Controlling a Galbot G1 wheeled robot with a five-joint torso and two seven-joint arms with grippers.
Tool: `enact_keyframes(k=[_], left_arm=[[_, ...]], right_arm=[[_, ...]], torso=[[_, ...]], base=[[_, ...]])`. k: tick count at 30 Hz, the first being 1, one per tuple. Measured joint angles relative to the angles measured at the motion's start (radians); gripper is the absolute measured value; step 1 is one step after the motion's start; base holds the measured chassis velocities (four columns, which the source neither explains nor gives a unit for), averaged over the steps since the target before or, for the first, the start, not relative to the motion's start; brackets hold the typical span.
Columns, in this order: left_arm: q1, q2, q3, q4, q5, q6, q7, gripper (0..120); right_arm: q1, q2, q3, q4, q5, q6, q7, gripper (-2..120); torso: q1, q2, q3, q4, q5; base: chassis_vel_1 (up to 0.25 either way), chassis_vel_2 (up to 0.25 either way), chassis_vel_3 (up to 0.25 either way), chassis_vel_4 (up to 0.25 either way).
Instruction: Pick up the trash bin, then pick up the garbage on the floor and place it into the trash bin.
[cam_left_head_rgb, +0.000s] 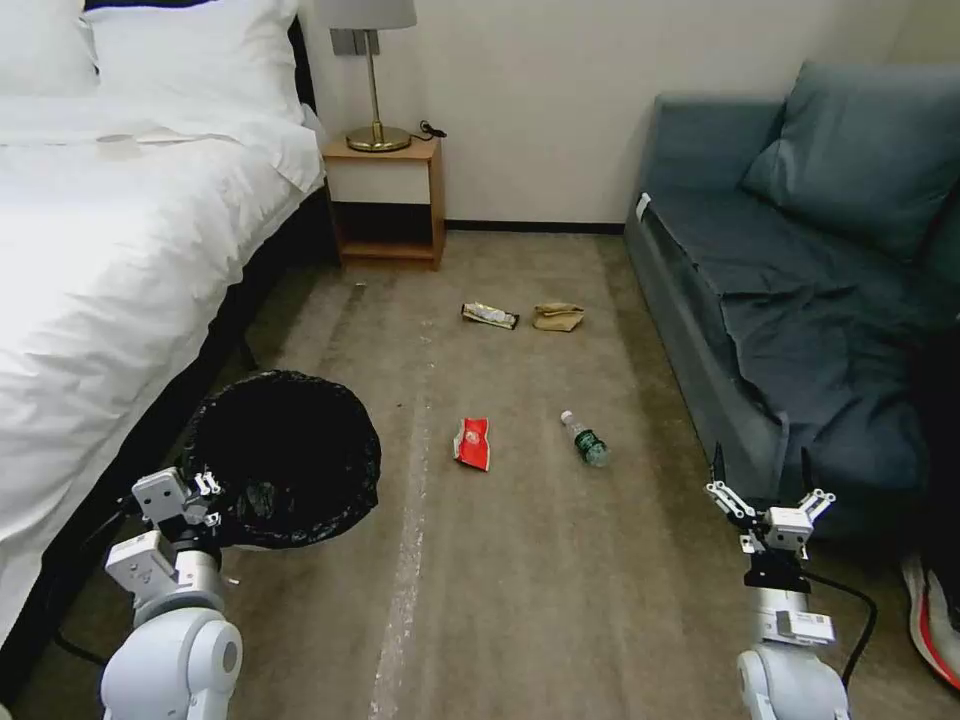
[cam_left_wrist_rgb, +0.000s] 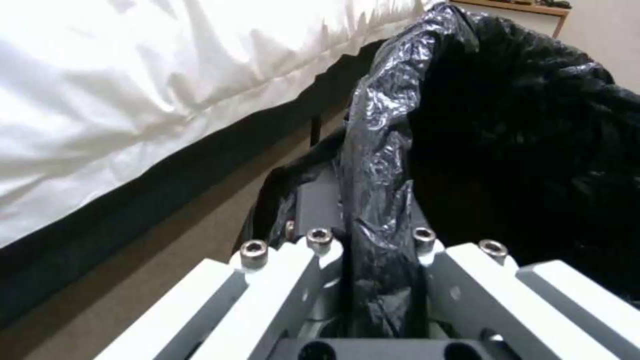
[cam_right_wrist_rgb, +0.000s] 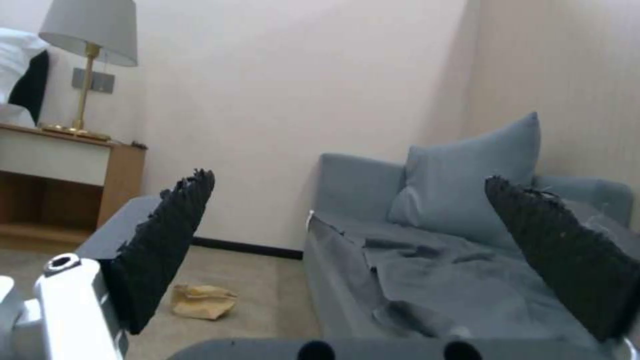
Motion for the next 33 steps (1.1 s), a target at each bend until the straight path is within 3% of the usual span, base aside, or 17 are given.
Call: enact_keyframes(k=[33], left_arm=[[-0.001, -0.001, 0.003, 0.009, -0.001, -0.001, -0.004, 4]], right_arm=[[-0.002, -0.005, 0.002, -0.016, 0.002, 0.012, -0.033, 100]], torso=[[0.000, 0.000, 0.000, 0.0000, 0.0000]], base=[[-0.106, 0.103, 0.103, -0.107]])
